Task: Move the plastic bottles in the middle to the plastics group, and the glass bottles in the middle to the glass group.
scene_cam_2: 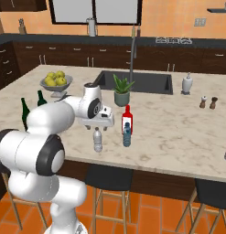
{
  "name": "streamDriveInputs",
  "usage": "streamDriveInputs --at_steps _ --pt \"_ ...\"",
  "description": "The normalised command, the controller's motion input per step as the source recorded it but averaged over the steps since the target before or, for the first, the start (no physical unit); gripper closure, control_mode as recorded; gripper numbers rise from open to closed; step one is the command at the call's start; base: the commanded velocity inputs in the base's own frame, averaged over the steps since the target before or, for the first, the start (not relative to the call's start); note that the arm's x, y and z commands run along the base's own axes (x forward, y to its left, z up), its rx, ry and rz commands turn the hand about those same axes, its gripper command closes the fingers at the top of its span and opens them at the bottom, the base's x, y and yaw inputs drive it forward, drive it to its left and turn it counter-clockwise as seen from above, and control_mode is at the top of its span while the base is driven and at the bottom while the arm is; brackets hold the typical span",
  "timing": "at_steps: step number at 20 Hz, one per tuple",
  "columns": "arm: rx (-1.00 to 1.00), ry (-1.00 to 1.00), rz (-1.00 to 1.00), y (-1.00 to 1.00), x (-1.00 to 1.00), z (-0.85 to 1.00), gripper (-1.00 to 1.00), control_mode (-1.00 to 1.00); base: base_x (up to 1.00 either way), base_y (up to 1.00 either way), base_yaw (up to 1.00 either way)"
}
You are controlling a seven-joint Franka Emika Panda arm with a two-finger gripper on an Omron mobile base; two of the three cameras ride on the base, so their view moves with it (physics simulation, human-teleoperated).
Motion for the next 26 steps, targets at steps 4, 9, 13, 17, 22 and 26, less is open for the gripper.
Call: streamDriveInputs --at_steps 4,9,13,17,22,26 --pt "0.0 0.0 0.0 0.0 0.0 -0.19 -1.0 -1.0 0.0 0.0 0.0" --pt "0.0 0.0 0.0 0.0 -0.04 -0.19 1.0 -1.0 0.0 0.0 0.0" --pt "0.0 -0.11 0.04 0.0 0.14 -0.38 1.0 -1.0 0.0 0.0 0.0" --pt "0.0 -0.24 0.16 0.0 0.01 -0.28 1.0 -1.0 0.0 0.0 0.0" --pt "0.0 -0.14 0.15 -0.1 -0.5 0.0 1.0 -1.0 0.0 0.0 0.0" --pt "0.0 -0.01 0.01 -0.29 -0.63 0.36 1.0 -1.0 0.0 0.0 0.0"
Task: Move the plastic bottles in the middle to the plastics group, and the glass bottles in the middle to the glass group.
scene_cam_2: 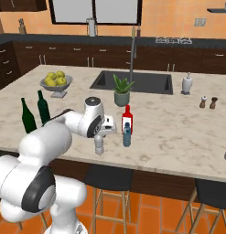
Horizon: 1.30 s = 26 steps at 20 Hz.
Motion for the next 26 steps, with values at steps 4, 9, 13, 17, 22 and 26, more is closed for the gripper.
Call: streamDriveInputs --at_steps 4,9,13,17,22,26 --pt "0.0 0.06 0.0 -0.42 -0.42 0.45 1.0 -1.0 0.0 0.0 0.0" --pt "0.0 0.17 -0.06 -0.71 -0.13 0.32 1.0 -1.0 0.0 0.0 0.0" --pt "0.0 0.13 -0.07 -0.77 -0.11 0.33 1.0 -1.0 0.0 0.0 0.0" --pt "0.0 0.07 -0.1 -0.78 -0.03 0.35 1.0 -1.0 0.0 0.0 0.0" --pt "0.0 0.05 -0.12 -0.86 0.0 0.3 1.0 -1.0 0.0 0.0 0.0" --pt "0.0 0.0 -0.07 -0.91 0.0 0.27 1.0 -1.0 0.0 0.0 0.0"
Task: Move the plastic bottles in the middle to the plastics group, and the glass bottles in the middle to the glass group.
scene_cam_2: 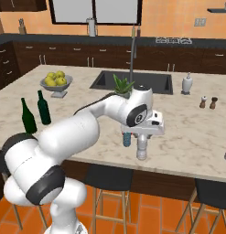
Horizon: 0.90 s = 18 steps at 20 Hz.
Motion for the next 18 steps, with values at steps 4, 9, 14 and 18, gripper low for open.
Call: streamDriveInputs --at_steps 4,9,14,18 --pt "0.0 0.0 -0.03 -0.94 0.0 0.23 1.0 -1.0 0.0 0.0 0.0" --pt "0.0 0.0 -0.05 -0.98 0.0 0.17 1.0 -1.0 0.0 0.0 0.0" --pt "0.01 -0.01 -0.06 -0.93 0.06 0.13 1.0 -1.0 0.0 0.0 0.0" --pt "0.01 -0.2 -0.08 -0.84 0.14 0.0 1.0 -1.0 0.0 0.0 0.0"
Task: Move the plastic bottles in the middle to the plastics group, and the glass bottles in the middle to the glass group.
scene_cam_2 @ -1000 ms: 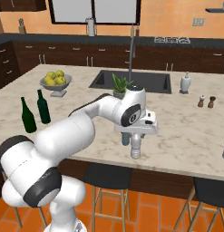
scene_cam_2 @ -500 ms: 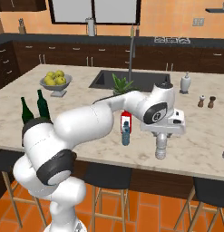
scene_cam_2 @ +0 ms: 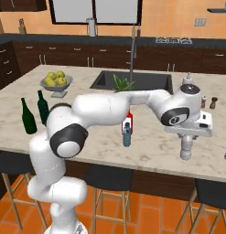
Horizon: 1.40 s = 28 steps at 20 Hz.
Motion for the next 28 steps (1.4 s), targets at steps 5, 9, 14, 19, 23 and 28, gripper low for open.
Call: streamDriveInputs --at_steps 5,9,14,19,23,28 --pt "0.0 -0.14 -0.18 -0.56 0.46 -0.04 1.0 -1.0 0.0 0.0 0.0" --pt "0.01 0.03 -0.28 -0.36 0.68 -0.01 1.0 -1.0 0.0 0.0 0.0" --pt "0.16 0.08 -0.16 -0.41 0.55 -0.01 1.0 -1.0 0.0 0.0 0.0" --pt "0.18 0.0 -0.07 -0.18 0.37 -0.34 1.0 -1.0 0.0 0.0 0.0" --pt "0.0 -0.03 -0.11 -0.02 0.36 -0.47 1.0 -1.0 0.0 0.0 0.0" --pt "-0.17 0.0 -0.13 0.1 0.3 -0.6 1.0 -1.0 0.0 0.0 0.0"
